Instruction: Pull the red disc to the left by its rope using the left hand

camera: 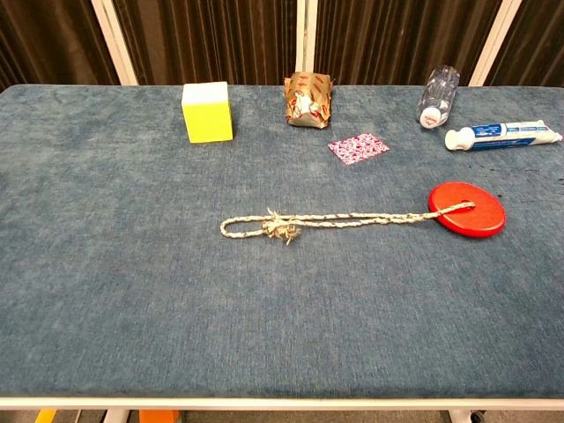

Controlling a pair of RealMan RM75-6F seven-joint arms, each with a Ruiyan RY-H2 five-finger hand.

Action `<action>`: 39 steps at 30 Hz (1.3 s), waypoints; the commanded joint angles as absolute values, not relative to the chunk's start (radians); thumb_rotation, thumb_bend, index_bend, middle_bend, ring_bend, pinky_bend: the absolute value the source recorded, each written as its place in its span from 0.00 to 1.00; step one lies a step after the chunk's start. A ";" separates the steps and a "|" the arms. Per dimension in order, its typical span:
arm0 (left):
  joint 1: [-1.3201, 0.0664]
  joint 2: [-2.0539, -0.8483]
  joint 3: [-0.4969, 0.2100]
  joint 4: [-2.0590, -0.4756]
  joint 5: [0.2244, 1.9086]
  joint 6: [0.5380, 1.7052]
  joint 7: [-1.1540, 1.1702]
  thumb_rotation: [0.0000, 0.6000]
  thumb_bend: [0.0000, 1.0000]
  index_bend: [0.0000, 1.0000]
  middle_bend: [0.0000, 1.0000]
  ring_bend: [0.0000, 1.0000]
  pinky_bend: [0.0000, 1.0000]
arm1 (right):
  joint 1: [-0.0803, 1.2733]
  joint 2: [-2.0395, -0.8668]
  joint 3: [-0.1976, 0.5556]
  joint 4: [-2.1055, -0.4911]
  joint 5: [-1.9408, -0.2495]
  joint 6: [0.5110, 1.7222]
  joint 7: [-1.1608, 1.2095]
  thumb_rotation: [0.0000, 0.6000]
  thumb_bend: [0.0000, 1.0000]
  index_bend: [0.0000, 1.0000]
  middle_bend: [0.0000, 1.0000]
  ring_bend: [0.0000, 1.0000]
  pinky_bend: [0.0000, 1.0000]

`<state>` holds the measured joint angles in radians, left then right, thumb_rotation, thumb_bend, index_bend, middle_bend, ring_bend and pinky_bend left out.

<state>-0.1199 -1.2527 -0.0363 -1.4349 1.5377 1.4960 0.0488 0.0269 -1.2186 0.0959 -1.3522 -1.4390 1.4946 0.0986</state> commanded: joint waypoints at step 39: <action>-0.603 -1.542 -0.149 -1.479 1.548 0.955 0.015 1.00 0.00 0.10 0.11 0.04 0.20 | 0.027 -1.203 0.122 -1.289 -1.384 1.456 0.207 1.00 0.19 0.00 0.00 0.00 0.00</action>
<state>-0.5500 -1.4914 -0.1241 -1.5021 1.5720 1.0102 0.0174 0.0278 -1.2024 0.1203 -1.2946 -1.3871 1.4572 0.2000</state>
